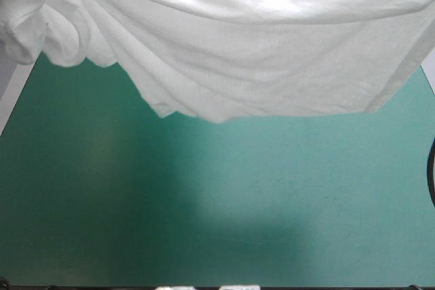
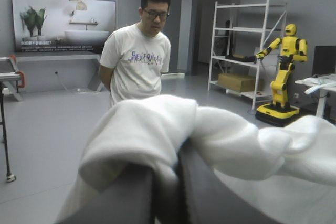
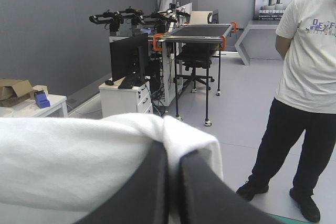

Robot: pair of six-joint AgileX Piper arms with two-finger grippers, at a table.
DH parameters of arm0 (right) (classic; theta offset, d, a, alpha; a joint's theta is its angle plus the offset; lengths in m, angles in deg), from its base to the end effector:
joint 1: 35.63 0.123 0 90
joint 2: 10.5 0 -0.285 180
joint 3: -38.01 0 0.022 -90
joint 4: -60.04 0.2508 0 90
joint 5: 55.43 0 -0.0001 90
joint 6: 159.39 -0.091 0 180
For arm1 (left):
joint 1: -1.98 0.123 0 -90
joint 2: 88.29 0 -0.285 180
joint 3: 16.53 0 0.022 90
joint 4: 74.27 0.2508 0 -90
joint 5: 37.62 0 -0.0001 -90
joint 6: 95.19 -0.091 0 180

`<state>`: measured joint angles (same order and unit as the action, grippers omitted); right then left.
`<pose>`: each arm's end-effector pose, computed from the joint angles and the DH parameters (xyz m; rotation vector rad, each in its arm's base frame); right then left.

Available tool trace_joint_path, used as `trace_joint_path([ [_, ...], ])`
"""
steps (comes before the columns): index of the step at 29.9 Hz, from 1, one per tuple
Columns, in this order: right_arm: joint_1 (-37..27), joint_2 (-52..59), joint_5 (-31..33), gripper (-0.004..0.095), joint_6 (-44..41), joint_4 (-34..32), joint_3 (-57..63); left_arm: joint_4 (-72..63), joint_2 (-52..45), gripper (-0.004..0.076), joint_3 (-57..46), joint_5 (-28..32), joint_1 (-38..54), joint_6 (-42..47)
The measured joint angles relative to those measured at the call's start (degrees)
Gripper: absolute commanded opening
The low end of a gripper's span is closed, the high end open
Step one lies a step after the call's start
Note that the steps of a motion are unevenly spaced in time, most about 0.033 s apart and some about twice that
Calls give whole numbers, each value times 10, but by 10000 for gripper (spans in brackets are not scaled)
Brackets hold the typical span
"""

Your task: Fold the cloth

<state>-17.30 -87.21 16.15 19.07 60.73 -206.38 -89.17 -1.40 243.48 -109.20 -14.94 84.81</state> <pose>0.0538 0.0189 0.6597 -0.2212 1.4543 0.2937 0.0692 -0.0442 0.6777 0.3524 1.3364 -0.4849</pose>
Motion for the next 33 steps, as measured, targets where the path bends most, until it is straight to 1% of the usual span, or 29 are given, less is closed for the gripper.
trace_joint_path([
  [4, 0, 18, 0, -11, -11, 20, 39, -6, -19, -10, -24, 0, 0, 0],
  [7, 0, 50, 0, -11, -27, 45, 123, -10, -54, -10, -98, 0, 0, 0],
  [9, 0, 79, 0, -11, -39, 60, 195, -15, -89, -10, -183, 0, 0, 0],
  [13, 0, 145, 0, -13, -65, 69, 367, -8, -157, -10, -395, 0, 0, 11],
  [15, 0, 164, 0, -14, -75, 58, 457, 6, -180, -10, -514, 0, 0, 14],
  [17, 0, 169, -7, -14, -86, 36, 543, 17, -183, -10, -616, 6, 0, 15],
  [19, 0, 163, -39, -16, -100, 7, 617, 30, -169, -10, -705, 39, 0, 15],
  [21, 0, 142, -82, -17, -117, -23, 678, 44, -135, -10, -774, 88, 0, 15],
  [22, 0, 126, -109, -17, -128, -42, 708, 52, -114, -10, -795, 108, 0, 15],
  [24, 0, 88, -144, -18, -139, -68, 738, 63, -69, -10, -810, 139, 0, 15],
  [28, 0, -26, -213, -17, -151, -110, 748, 82, 34, -10, -798, 198, 0, 15],
  [30, -2, -81, -236, -17, -152, -115, 739, 93, 88, -10, -778, 213, 0, 15],
  [33, -17, -164, -261, -17, -152, -106, 706, 106, 155, -10, -739, 218, 0, 15],
])
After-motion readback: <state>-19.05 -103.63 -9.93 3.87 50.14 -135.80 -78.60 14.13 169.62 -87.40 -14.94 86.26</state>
